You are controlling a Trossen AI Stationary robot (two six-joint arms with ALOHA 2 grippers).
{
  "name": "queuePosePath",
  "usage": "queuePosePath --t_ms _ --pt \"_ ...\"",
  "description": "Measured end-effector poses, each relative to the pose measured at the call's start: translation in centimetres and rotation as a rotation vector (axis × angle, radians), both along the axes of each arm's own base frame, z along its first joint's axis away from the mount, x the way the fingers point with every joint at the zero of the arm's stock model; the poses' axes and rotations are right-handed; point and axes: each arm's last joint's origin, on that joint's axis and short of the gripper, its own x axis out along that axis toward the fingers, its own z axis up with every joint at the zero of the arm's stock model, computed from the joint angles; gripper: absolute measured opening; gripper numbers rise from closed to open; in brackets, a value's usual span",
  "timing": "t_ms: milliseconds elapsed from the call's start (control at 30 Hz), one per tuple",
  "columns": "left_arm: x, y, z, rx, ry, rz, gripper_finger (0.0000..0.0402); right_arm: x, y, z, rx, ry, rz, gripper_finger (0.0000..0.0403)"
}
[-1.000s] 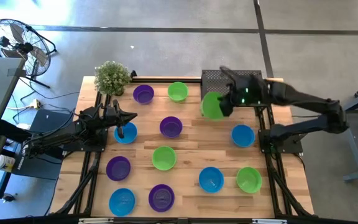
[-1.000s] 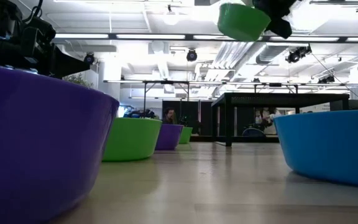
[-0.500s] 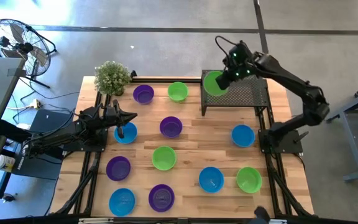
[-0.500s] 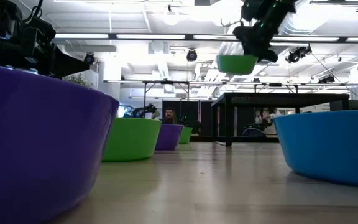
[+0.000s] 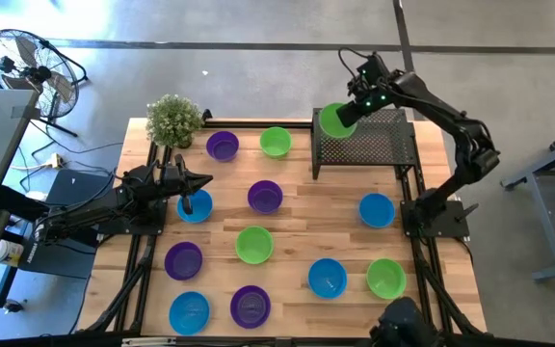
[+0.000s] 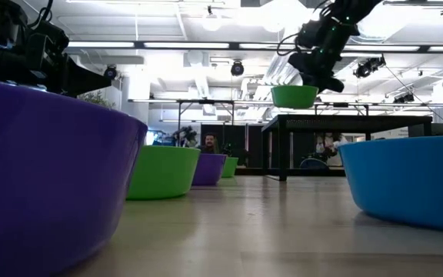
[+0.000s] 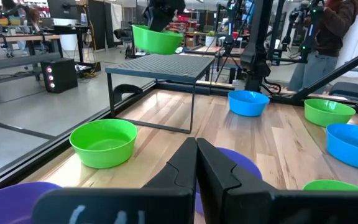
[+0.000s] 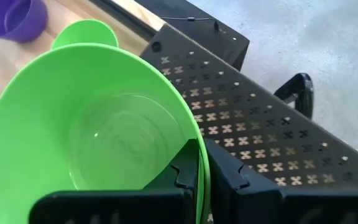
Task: Pick & Place Mini bowls
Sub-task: Put the green bowl on the shelf
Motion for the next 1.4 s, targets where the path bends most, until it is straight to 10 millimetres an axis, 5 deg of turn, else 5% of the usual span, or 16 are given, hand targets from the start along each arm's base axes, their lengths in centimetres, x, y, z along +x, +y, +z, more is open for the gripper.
queuePosePath --t_ms 1400 --pt "0.0 0.0 0.2 0.008 -0.025 -0.005 0.0001 -1.1 -5.1 -4.1 0.085 -0.024 -0.152 0.0012"
